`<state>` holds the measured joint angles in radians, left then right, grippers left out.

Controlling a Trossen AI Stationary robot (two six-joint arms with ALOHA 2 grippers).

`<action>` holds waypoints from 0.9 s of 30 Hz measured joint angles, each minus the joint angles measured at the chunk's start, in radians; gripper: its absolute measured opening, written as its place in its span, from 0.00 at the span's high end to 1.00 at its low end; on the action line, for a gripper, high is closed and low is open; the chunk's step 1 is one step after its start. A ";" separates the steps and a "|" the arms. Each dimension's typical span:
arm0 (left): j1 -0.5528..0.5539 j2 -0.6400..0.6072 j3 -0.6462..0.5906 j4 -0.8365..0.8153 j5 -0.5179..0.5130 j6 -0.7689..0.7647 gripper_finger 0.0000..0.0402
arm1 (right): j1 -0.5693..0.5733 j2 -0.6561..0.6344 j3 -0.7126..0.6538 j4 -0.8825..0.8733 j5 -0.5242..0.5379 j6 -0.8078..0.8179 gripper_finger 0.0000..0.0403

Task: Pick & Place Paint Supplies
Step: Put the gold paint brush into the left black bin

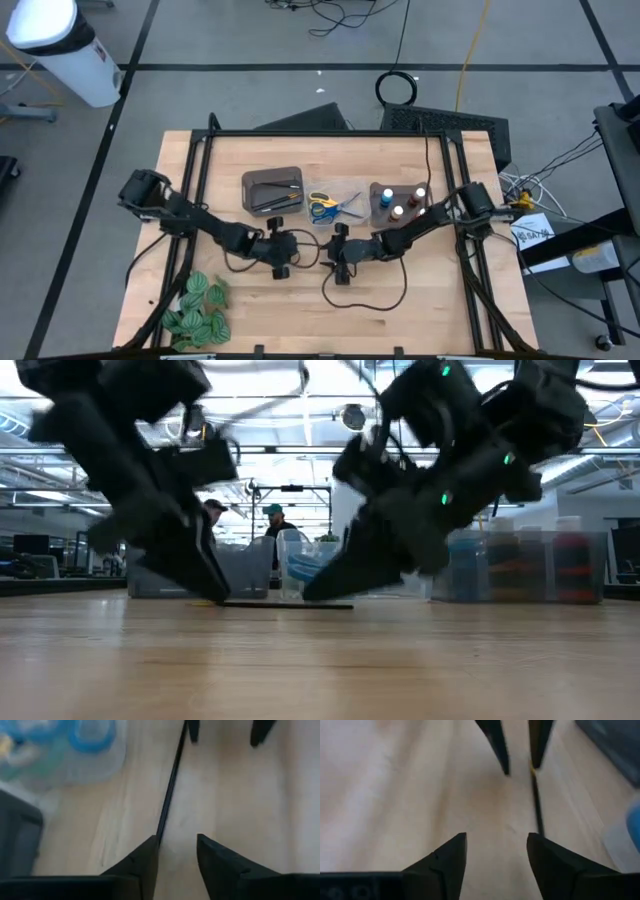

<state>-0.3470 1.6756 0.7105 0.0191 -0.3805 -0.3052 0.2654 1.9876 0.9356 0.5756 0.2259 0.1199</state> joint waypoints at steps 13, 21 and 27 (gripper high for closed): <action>0.075 0.123 0.005 0.017 0.123 -0.014 0.61 | -0.016 0.018 -0.001 0.016 -0.016 0.032 0.54; 0.079 0.123 0.006 -0.020 0.161 -0.038 0.83 | -0.015 0.018 -0.001 0.027 -0.022 0.031 0.54; 0.082 0.121 0.006 -0.034 0.180 -0.030 0.98 | -0.015 0.014 -0.001 0.026 -0.022 0.020 0.54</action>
<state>-0.2653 1.7966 0.7170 -0.0151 -0.2007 -0.3356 0.2506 2.0019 0.9348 0.6018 0.2035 0.1397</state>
